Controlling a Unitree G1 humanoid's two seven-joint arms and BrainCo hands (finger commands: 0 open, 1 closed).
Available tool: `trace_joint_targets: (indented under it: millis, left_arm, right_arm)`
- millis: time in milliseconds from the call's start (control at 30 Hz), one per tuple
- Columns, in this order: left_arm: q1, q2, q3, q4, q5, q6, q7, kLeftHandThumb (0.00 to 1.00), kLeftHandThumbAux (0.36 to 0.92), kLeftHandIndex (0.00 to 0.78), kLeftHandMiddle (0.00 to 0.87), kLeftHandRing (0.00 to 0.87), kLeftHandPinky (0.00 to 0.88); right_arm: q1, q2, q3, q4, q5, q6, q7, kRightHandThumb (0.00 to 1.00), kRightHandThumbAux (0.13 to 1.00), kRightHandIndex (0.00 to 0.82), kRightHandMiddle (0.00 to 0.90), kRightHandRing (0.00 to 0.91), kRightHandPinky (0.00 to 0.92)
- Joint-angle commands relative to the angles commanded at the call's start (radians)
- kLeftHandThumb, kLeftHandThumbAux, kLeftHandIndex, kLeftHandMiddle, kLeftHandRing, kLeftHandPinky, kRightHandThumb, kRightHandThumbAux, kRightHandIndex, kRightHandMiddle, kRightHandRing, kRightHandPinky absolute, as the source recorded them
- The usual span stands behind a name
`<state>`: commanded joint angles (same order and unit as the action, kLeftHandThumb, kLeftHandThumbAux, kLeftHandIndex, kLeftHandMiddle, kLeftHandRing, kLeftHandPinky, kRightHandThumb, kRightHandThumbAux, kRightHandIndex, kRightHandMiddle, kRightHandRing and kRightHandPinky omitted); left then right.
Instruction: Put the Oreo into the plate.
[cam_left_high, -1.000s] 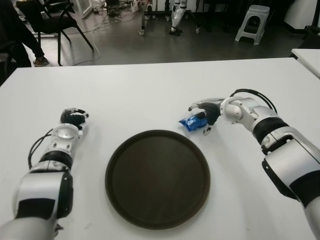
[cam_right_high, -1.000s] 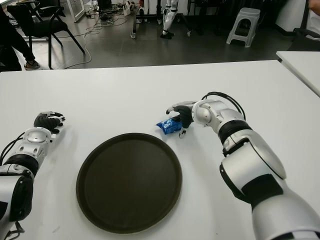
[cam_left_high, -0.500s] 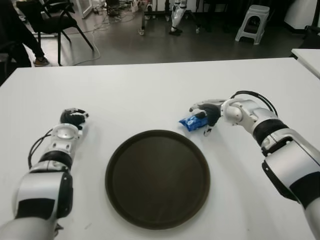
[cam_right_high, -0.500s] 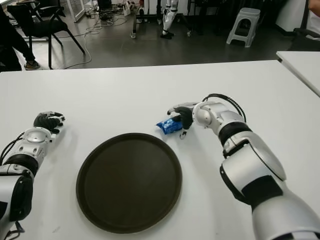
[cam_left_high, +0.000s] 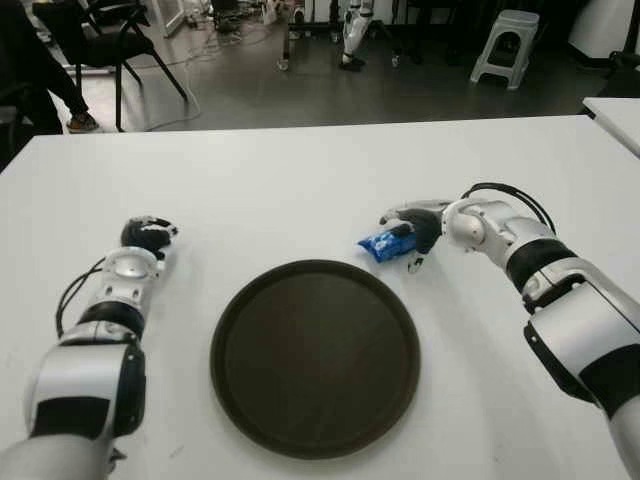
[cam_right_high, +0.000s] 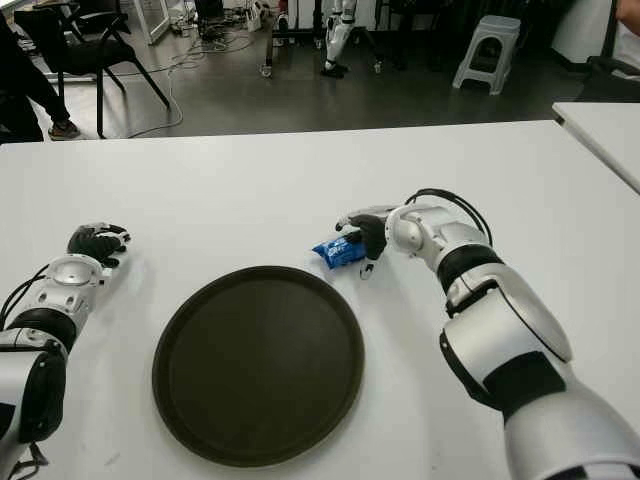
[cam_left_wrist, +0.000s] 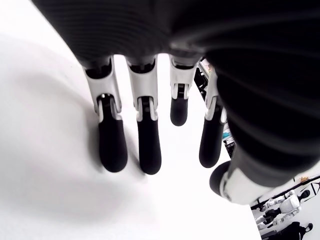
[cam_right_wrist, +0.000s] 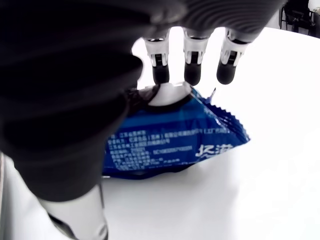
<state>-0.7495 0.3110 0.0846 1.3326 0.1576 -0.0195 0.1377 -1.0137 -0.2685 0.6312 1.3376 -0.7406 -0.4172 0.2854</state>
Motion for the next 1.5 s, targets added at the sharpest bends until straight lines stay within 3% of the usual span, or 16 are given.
trace_joint_targets:
  millis: [900,1500]
  left_arm:
    - [0.0,0.001,-0.01,-0.003,0.007,-0.001,0.0,0.672,0.727,0.397,0.128,0.159,0.187]
    - [-0.001,-0.003,-0.003,-0.003,-0.002,-0.005,-0.006,0.677,0.726,0.398,0.128,0.164,0.215]
  right_arm:
    - [0.016,0.008,0.011,0.002,-0.01,0.031,0.01,0.0,0.869,0.0,0.031,0.002,0.013]
    - [0.016,0.008,0.034,0.001,-0.009,0.006,0.009,0.0,0.873,0.0,0.023,0.0,0.003]
